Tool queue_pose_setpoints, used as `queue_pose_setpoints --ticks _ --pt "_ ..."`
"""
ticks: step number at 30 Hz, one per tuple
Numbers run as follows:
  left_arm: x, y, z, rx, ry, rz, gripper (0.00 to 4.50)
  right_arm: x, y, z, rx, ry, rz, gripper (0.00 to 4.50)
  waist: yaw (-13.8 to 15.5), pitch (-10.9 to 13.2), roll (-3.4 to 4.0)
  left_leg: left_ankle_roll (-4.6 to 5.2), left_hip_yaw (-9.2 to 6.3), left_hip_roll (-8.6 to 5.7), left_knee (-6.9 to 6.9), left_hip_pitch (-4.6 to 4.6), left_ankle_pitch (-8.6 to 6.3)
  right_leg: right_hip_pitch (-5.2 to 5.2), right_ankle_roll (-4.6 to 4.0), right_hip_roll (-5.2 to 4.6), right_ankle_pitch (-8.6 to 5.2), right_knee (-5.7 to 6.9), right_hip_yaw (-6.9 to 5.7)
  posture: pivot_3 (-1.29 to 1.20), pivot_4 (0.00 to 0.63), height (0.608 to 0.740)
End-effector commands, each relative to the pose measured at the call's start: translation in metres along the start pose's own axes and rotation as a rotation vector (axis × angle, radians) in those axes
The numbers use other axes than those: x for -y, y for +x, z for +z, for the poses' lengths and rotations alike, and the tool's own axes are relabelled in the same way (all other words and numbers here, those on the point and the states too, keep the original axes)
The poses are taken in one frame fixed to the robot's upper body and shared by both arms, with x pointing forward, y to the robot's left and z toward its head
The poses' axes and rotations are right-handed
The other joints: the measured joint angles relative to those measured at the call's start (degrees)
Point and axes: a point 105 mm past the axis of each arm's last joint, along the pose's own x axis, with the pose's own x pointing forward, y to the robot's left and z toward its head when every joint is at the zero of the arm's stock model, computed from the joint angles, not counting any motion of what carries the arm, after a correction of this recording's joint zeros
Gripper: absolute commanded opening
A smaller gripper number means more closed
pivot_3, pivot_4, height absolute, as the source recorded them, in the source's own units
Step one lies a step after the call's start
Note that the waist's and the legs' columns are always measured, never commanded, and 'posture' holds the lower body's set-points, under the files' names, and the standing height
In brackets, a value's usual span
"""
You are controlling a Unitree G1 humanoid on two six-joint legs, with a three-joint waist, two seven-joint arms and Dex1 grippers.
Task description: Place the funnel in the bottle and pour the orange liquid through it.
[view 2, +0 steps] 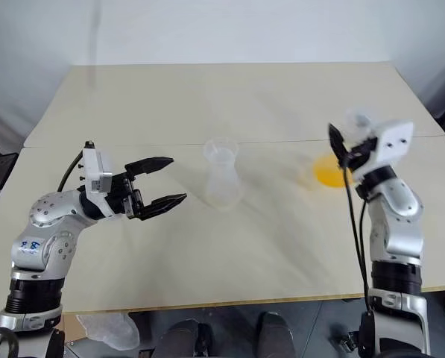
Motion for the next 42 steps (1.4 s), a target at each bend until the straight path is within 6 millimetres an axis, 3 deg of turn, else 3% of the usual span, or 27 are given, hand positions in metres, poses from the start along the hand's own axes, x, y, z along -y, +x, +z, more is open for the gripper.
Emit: queue_pose_setpoints --ticks 1,8,15,20,32,42 --pt "0.004 0.001 0.009 0.044 0.017 0.003 4.50 -0.025 0.013 0.025 0.073 -0.093 0.096 2.64 0.01 0.00 0.00 0.00 -0.03 -0.03 0.00 -0.02 0.00 0.01 0.00 -0.02 0.00 0.00 -0.01 0.00 0.150 0.740" --pt "0.006 0.003 0.003 0.056 0.000 0.035 4.50 -0.059 0.044 0.049 0.206 -0.517 0.185 2.64 -0.33 0.00 0.00 0.00 -0.02 -0.07 0.00 -0.07 0.00 -0.04 0.00 -0.05 0.00 -0.02 -0.02 0.00 0.150 0.740" --pt "0.004 0.003 0.001 0.069 0.004 0.071 4.50 -0.091 0.057 0.045 0.275 -0.641 0.277 2.64 -0.38 0.00 0.00 0.00 -0.07 -0.06 -0.01 -0.08 0.00 -0.03 0.00 -0.05 0.00 -0.03 -0.07 0.00 0.150 0.740" --pt "0.004 0.004 0.000 0.073 0.009 0.083 4.50 -0.098 0.062 0.055 0.352 -0.744 0.244 2.64 -0.41 0.00 0.00 0.00 -0.07 -0.04 -0.01 -0.09 0.00 -0.04 0.00 -0.06 0.00 -0.02 -0.07 0.00 0.150 0.740" --pt "0.007 0.007 -0.001 0.087 0.009 0.097 4.50 -0.126 0.065 0.052 0.449 -0.976 0.323 2.64 -0.58 0.00 0.00 0.00 -0.09 -0.01 -0.01 -0.10 0.00 -0.04 0.00 -0.05 0.00 -0.02 -0.09 0.00 0.150 0.740" --pt "0.009 0.008 0.000 0.097 0.007 0.095 4.50 -0.121 0.063 0.059 0.508 -1.092 0.286 2.64 -0.63 0.00 0.00 0.00 -0.11 0.01 -0.01 -0.11 0.00 -0.04 0.00 -0.04 0.00 -0.03 -0.10 0.00 0.150 0.740"
